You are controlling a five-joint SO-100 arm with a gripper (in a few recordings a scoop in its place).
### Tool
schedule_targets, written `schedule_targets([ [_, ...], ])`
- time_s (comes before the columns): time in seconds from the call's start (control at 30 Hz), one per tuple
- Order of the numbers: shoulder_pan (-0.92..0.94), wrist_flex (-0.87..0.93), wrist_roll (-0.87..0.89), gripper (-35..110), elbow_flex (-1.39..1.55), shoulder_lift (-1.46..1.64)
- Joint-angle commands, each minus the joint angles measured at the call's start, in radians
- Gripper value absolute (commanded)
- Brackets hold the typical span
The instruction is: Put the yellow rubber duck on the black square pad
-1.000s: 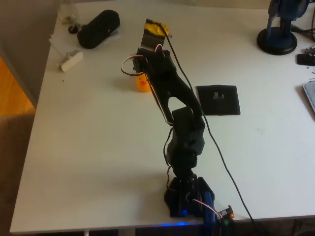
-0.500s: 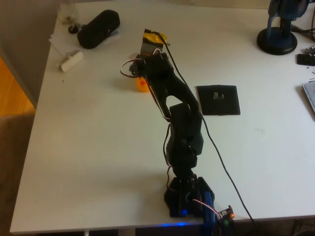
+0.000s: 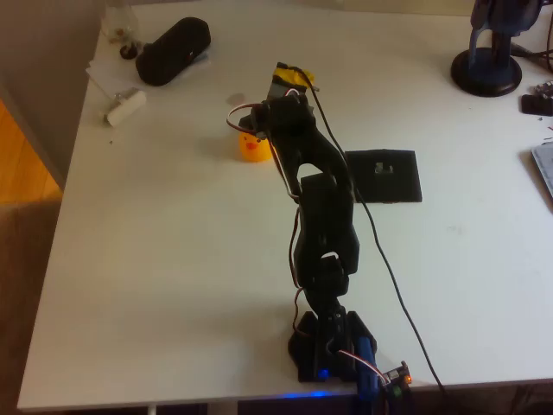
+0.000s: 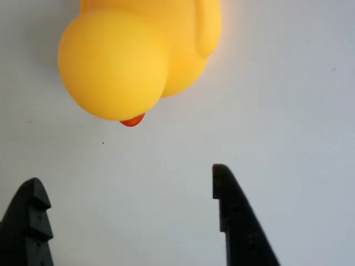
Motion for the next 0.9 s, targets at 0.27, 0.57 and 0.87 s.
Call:
schedule_targets([
  [0.27,0.003,-0.011,-0.009,34,-0.014,0.038],
  [0.57,0.005,-0.005,-0.008,34,-0.115,0.037],
  [0.87,0.005,0.003,-0.015,34,-0.118,0.035],
])
